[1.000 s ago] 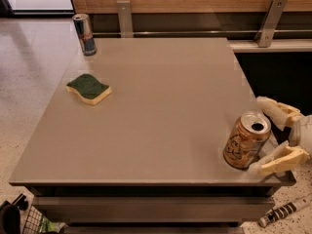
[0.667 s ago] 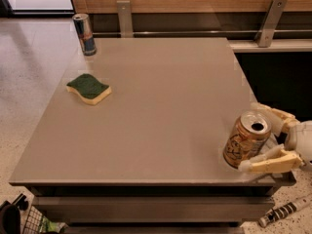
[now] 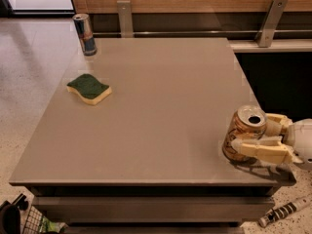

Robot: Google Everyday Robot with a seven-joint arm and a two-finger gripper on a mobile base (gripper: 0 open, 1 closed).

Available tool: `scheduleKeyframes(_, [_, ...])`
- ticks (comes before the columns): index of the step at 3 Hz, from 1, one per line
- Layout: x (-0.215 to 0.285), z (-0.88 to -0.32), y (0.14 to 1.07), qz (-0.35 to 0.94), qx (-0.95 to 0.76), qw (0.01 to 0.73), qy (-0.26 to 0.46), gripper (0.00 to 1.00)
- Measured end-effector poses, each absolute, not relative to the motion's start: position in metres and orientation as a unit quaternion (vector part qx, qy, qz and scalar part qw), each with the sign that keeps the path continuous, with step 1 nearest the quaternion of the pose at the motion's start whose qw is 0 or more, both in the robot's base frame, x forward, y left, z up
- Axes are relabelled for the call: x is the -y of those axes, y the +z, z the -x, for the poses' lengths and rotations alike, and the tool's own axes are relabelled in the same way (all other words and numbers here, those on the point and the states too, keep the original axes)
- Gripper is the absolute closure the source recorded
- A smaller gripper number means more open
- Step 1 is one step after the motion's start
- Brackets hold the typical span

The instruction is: Move orange can near redbull can

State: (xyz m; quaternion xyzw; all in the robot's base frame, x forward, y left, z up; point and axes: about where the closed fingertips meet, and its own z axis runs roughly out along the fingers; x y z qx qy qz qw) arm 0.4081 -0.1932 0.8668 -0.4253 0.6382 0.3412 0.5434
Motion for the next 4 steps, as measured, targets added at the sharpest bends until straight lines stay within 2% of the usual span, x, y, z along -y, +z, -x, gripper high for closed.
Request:
scheduleKeyframes(1, [0.192, -0.408, 0.867, 0.427, -0.638, 0.543, 0.342, 0.98])
scheduleKeyframes(2, [0.191, -0.408, 0.868, 0.427, -0.637, 0.543, 0.342, 1.0])
scheduleKeyframes(3, [0.181, -0.438, 0.883, 0.429, -0.637, 0.534, 0.355, 1.0])
scheduleKeyframes(4, [0.168, -0.493, 0.911, 0.425, -0.642, 0.526, 0.361, 1.0])
